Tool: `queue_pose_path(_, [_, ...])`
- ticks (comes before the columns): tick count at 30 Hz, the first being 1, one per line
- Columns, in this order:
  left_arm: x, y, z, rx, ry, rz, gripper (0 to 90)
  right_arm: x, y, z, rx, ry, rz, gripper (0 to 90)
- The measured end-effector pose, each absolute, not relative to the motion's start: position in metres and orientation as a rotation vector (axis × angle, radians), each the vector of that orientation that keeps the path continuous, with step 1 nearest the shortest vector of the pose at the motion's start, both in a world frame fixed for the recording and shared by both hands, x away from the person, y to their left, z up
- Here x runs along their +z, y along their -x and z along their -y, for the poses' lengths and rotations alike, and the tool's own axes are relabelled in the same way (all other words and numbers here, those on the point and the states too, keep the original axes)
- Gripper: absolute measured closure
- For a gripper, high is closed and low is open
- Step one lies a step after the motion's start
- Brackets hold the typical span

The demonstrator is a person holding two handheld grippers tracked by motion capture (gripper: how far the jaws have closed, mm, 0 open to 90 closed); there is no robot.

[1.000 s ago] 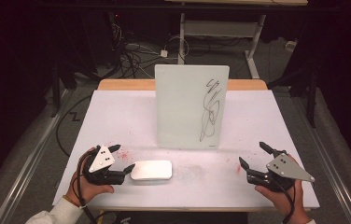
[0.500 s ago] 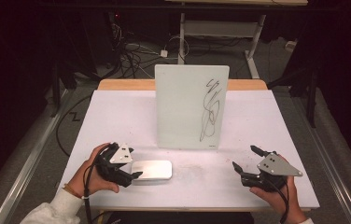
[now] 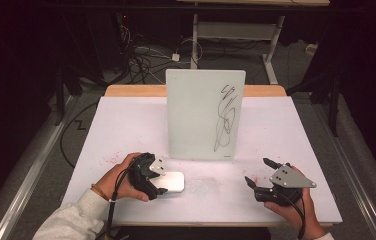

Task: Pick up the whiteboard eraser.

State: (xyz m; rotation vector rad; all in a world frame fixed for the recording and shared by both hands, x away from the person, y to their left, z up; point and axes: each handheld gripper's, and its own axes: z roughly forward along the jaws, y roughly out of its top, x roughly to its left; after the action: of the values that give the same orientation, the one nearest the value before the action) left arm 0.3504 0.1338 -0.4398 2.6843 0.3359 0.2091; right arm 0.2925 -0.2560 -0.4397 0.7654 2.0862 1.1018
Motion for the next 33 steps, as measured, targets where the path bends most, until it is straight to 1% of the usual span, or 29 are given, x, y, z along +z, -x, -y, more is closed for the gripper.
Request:
queue_pose_path(1, [-0.441, -0.353, -0.133, 0.191, -2.688, -0.332, 17.9, -0.440, -0.293, 0.256, 1.102, -0.765, -2.088, 20.7])
queue_pose_path(3, [-0.443, -0.357, -0.132, 0.158, -2.698, -0.328, 17.7, -0.440, -0.293, 0.256, 1.102, -0.763, -2.093, 20.7])
queue_pose_path(6, [-0.448, -0.359, -0.128, 0.130, -2.720, -0.307, 19.2, -0.441, -0.293, 0.256, 1.098, -0.764, -2.101, 20.8])
queue_pose_path(9, [-0.452, -0.361, -0.125, 0.102, -2.714, -0.287, 22.9, -0.441, -0.294, 0.256, 1.099, -0.763, -2.103, 21.0])
queue_pose_path(16, [-0.451, -0.361, -0.125, 0.104, -2.714, -0.268, 25.3, -0.441, -0.294, 0.256, 1.095, -0.759, -2.102, 21.8])
queue_pose_path(23, [-0.449, -0.358, -0.127, 0.151, -2.703, -0.276, 28.9, -0.440, -0.295, 0.258, 1.099, -0.759, -2.100, 21.9])
queue_pose_path(28, [-0.443, -0.354, -0.130, 0.224, -2.657, -0.301, 29.1, -0.438, -0.294, 0.258, 1.108, -0.756, -2.091, 22.0])
queue_pose_path(29, [-0.440, -0.352, -0.132, 0.265, -2.632, -0.306, 29.1, -0.438, -0.294, 0.258, 1.108, -0.756, -2.088, 22.0])
queue_pose_path(33, [-0.438, -0.347, -0.133, 0.316, -2.578, -0.332, 29.1, -0.437, -0.293, 0.259, 1.114, -0.760, -2.084, 22.2])
